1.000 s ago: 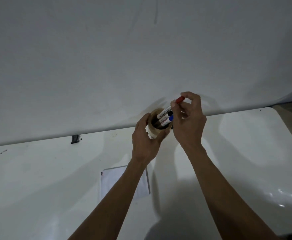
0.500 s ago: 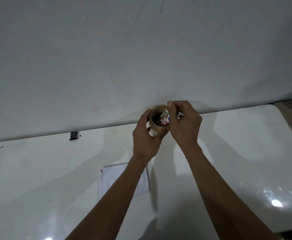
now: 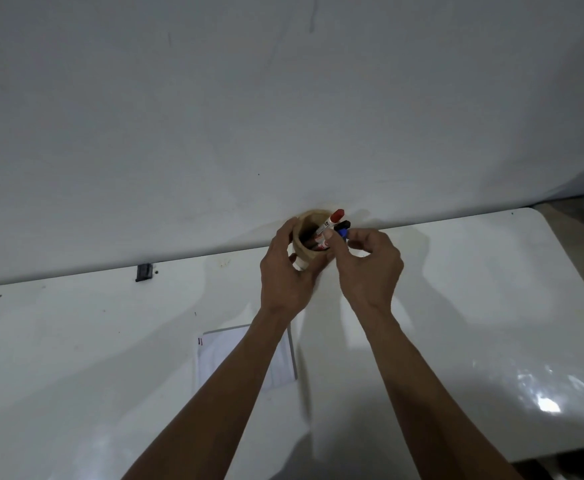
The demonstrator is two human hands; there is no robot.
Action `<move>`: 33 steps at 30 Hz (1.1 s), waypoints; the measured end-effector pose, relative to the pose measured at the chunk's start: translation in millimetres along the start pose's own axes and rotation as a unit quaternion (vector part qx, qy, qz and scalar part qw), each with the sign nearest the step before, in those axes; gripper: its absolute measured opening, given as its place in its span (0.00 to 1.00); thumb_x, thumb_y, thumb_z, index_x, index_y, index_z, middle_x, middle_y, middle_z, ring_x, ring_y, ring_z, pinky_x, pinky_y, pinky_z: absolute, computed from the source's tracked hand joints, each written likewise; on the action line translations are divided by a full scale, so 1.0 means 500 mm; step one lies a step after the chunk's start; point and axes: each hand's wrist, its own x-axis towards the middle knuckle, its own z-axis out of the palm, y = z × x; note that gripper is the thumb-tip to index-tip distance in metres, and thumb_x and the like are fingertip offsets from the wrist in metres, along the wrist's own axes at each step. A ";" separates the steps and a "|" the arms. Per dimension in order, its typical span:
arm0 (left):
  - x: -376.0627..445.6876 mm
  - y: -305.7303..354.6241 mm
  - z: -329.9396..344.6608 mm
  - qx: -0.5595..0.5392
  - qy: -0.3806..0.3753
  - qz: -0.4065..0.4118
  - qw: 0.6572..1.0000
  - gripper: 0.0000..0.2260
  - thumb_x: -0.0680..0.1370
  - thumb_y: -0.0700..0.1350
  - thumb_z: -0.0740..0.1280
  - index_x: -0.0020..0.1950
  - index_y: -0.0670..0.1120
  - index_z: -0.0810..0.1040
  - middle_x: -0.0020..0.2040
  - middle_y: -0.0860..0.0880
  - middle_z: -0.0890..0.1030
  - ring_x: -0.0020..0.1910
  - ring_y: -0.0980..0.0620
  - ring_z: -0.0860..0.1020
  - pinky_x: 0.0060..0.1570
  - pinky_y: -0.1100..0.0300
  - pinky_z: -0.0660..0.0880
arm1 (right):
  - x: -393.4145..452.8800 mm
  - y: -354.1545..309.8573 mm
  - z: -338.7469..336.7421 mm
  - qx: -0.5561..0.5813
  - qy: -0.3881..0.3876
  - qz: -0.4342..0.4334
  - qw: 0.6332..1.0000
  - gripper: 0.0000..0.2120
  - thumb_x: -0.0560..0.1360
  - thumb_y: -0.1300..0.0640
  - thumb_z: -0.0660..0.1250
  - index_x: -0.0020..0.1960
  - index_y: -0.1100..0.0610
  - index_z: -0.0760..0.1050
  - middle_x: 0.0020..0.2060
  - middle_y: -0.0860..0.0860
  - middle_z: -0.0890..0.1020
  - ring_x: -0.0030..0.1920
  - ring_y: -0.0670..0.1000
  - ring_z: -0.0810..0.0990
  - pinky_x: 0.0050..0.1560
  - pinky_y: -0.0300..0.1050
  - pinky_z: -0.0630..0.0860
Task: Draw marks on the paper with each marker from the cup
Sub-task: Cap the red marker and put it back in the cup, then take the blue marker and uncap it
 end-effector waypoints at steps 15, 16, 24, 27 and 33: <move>-0.010 0.029 -0.009 0.026 -0.019 -0.003 0.999 0.30 0.73 0.43 0.77 0.61 0.70 0.66 0.54 0.82 0.74 0.58 0.77 0.74 0.54 0.75 0.74 | 0.007 -0.082 -0.073 0.127 0.088 -0.007 0.988 0.08 0.74 0.51 0.77 0.41 0.50 0.78 0.36 0.44 0.85 0.43 0.46 0.86 0.48 0.41 0.80; -0.013 0.031 -0.012 0.034 -0.024 0.001 0.999 0.30 0.73 0.44 0.78 0.63 0.69 0.66 0.56 0.81 0.74 0.59 0.76 0.73 0.56 0.75 0.74 | 0.006 -0.093 -0.085 0.149 0.097 -0.015 0.984 0.09 0.75 0.51 0.75 0.41 0.49 0.77 0.37 0.46 0.86 0.43 0.48 0.86 0.48 0.45 0.81; -0.075 0.073 -0.122 0.025 0.027 -0.050 0.998 0.22 0.76 0.51 0.73 0.70 0.50 0.75 0.63 0.54 0.80 0.59 0.61 0.77 0.47 0.73 0.76 | -0.064 -0.145 -0.126 0.152 0.005 -0.077 0.985 0.05 0.79 0.50 0.70 0.45 0.45 0.75 0.39 0.43 0.83 0.34 0.51 0.85 0.40 0.51 0.82; -0.122 0.093 -0.191 -0.009 -0.002 -0.061 0.998 0.12 0.78 0.53 0.71 0.59 0.52 0.83 0.50 0.56 0.85 0.52 0.61 0.82 0.52 0.62 0.79 | -0.125 -0.111 -0.093 0.091 -0.130 -0.027 0.987 0.07 0.72 0.52 0.78 0.43 0.47 0.80 0.36 0.46 0.85 0.33 0.52 0.84 0.38 0.50 0.79; -0.218 0.066 -0.310 0.043 -0.085 -0.071 0.993 0.06 0.77 0.47 0.72 0.52 0.50 0.87 0.47 0.57 0.87 0.47 0.62 0.84 0.46 0.72 0.77 | -0.271 -0.085 -0.036 -0.031 -0.308 -0.001 0.951 0.19 0.61 0.55 0.86 0.44 0.51 0.77 0.36 0.47 0.83 0.37 0.48 0.83 0.42 0.40 0.81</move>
